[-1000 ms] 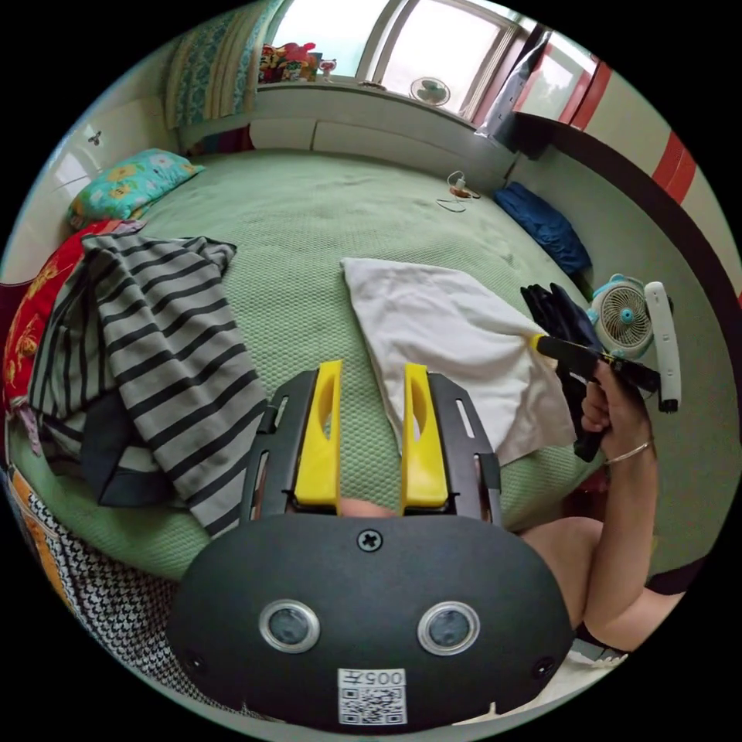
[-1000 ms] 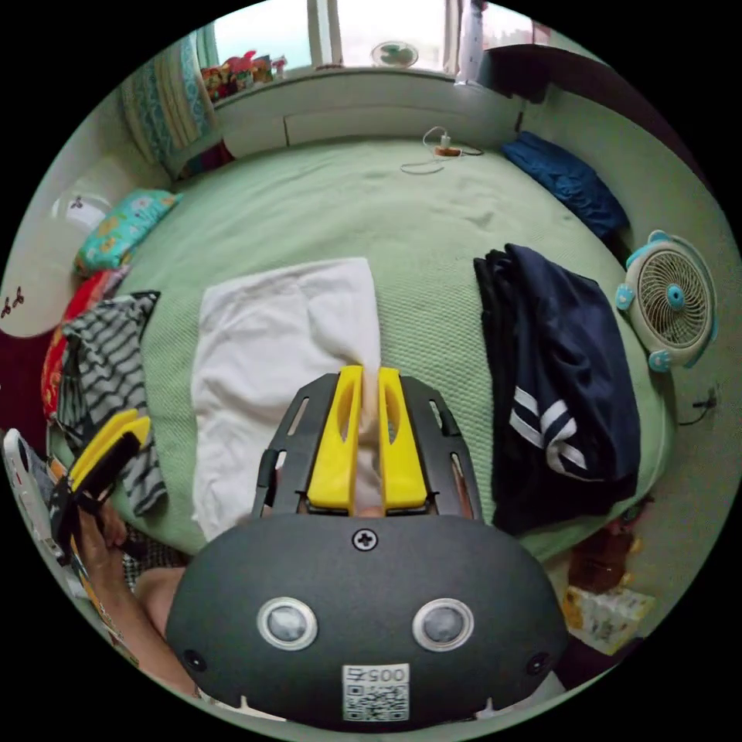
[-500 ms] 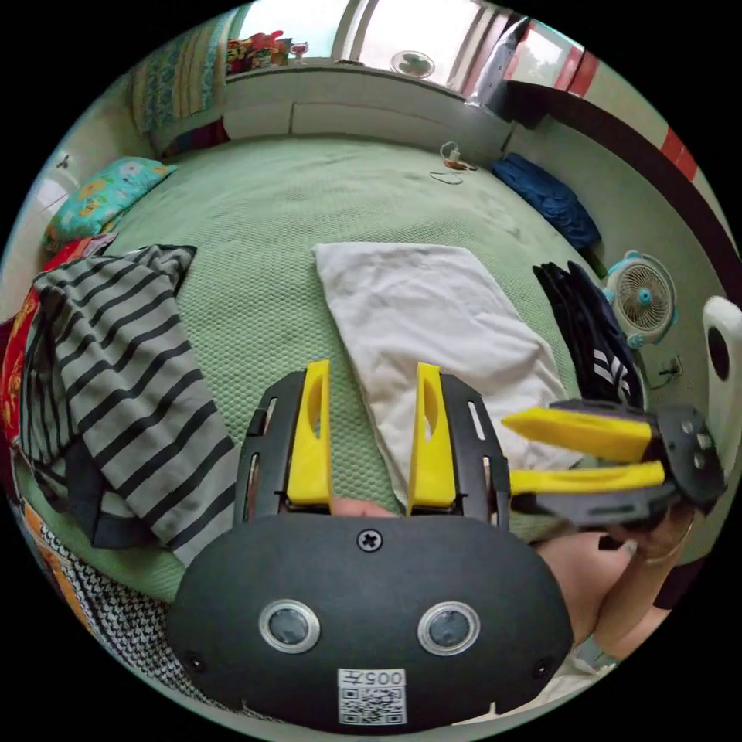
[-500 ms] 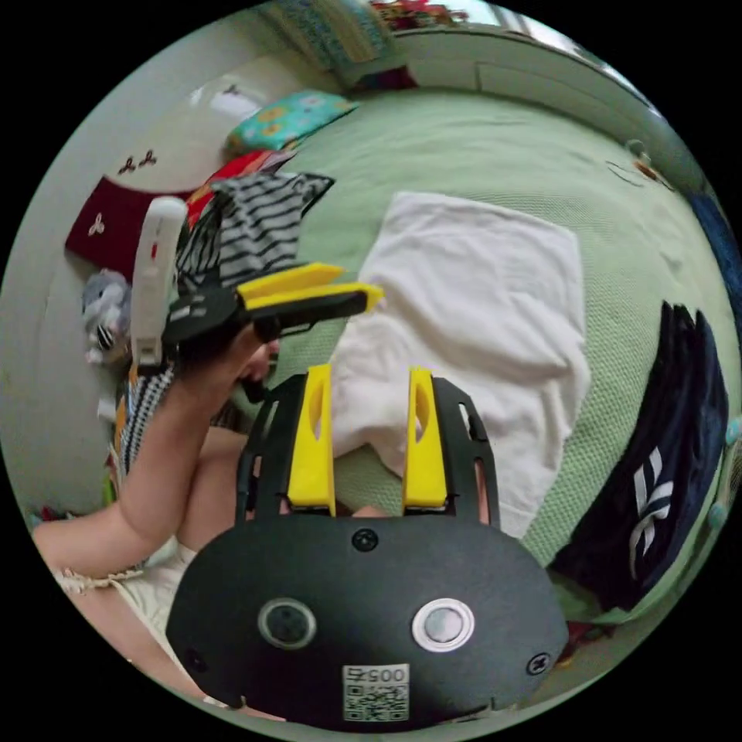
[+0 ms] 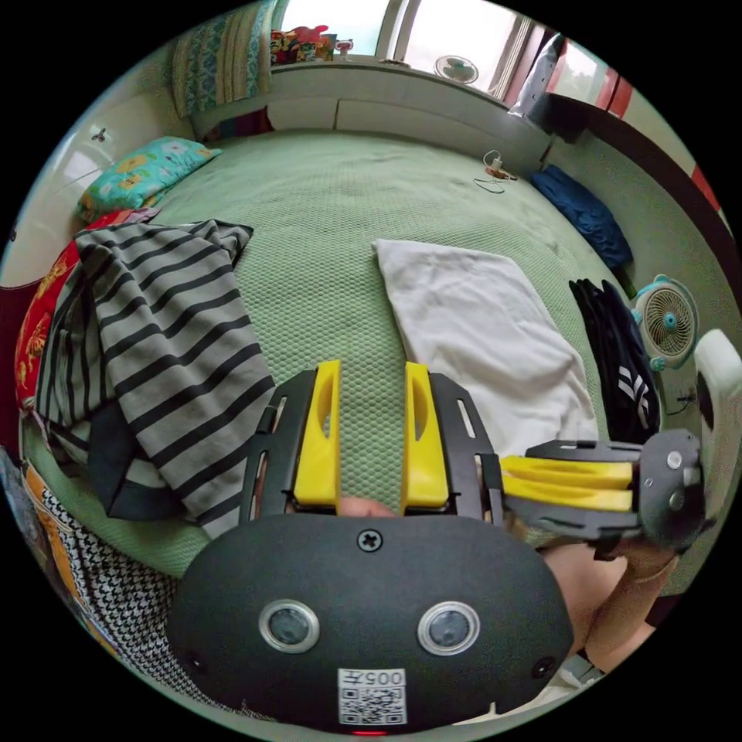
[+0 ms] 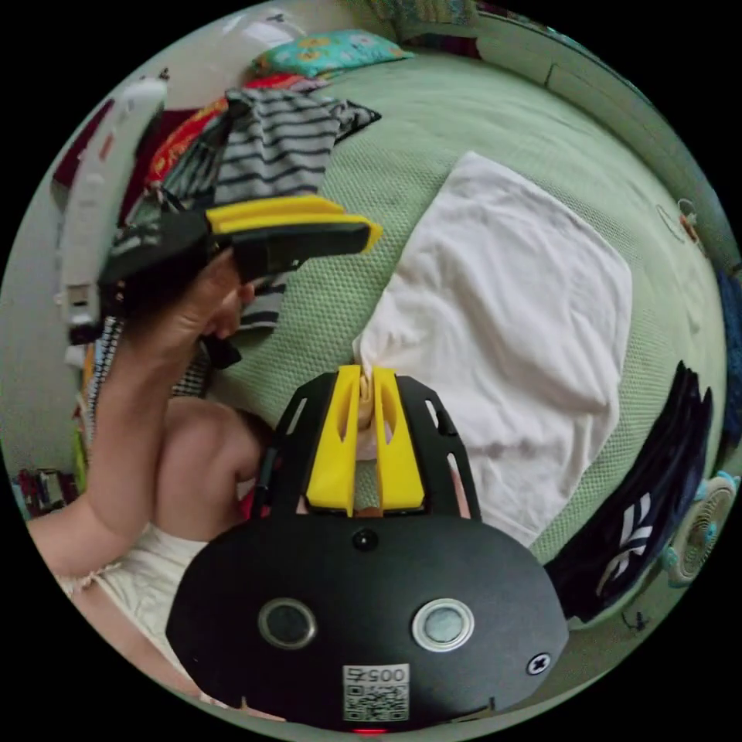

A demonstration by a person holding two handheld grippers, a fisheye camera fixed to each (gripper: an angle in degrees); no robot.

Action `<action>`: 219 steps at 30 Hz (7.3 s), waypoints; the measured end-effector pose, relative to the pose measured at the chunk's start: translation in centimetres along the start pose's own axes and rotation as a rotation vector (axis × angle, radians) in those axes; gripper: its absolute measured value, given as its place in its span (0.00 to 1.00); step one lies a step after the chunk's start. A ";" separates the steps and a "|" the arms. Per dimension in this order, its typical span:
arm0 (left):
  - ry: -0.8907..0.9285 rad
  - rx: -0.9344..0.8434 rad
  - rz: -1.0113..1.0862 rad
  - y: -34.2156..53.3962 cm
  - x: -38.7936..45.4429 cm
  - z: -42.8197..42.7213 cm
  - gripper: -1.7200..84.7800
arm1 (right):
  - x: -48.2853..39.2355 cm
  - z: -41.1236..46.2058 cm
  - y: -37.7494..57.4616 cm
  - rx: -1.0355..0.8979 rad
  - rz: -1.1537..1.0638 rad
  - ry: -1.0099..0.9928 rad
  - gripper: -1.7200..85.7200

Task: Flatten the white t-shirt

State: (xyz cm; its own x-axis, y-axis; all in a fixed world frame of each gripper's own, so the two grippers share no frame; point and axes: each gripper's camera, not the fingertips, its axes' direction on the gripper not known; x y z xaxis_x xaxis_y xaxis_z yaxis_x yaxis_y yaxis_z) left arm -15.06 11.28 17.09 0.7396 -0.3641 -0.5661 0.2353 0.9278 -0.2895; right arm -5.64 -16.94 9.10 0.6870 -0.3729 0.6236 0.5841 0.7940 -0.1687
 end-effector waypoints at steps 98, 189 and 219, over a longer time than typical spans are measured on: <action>0.103 -0.198 0.051 -6.0 0.9 9.3 0.17 | 13.6 -8.0 15.0 0.457 0.444 0.234 0.02; 0.024 -0.219 0.124 -8.7 6.0 14.1 0.16 | 24.4 0.6 32.4 0.638 0.613 -0.020 0.01; 0.058 -0.341 0.240 -8.9 11.1 16.4 0.24 | 15.6 1.1 22.4 0.288 0.264 0.256 0.20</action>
State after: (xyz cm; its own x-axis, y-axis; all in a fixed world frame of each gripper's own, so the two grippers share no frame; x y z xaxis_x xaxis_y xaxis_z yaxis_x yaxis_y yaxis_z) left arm 1.38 0.29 26.09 0.7090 -0.1542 -0.6882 -0.1685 0.9105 -0.3775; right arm 17.72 -4.43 15.93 0.9018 -0.2179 0.3732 0.2559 0.9651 -0.0548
